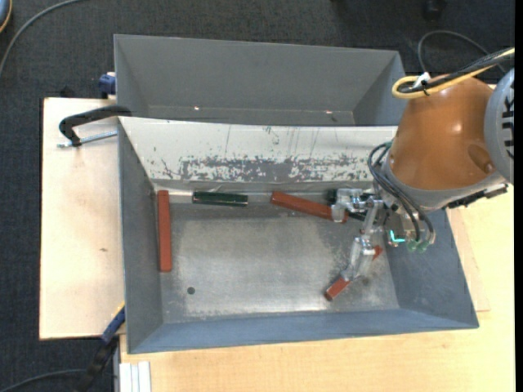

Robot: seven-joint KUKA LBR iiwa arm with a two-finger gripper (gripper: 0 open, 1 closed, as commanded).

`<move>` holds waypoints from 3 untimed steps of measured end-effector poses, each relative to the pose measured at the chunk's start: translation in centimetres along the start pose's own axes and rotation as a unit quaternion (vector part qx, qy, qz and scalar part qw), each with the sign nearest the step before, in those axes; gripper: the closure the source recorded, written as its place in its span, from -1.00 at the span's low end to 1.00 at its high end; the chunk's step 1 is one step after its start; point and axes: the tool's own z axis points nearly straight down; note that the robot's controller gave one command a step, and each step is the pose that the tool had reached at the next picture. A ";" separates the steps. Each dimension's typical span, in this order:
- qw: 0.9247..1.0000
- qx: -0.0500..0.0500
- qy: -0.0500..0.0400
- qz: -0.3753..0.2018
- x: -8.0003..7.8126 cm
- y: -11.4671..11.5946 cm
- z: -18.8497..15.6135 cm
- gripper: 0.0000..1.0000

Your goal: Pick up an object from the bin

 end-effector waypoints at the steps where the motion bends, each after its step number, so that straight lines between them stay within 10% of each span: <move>1: 0.984 0.000 0.000 -0.176 0.5 -6.7 13.1 -1.00; 3: 0.842 0.002 -0.004 -0.540 -0.8 -6.5 9.8 -1.00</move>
Offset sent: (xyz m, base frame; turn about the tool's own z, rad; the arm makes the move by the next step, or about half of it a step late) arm -0.0049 -0.0665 -0.1289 -0.3576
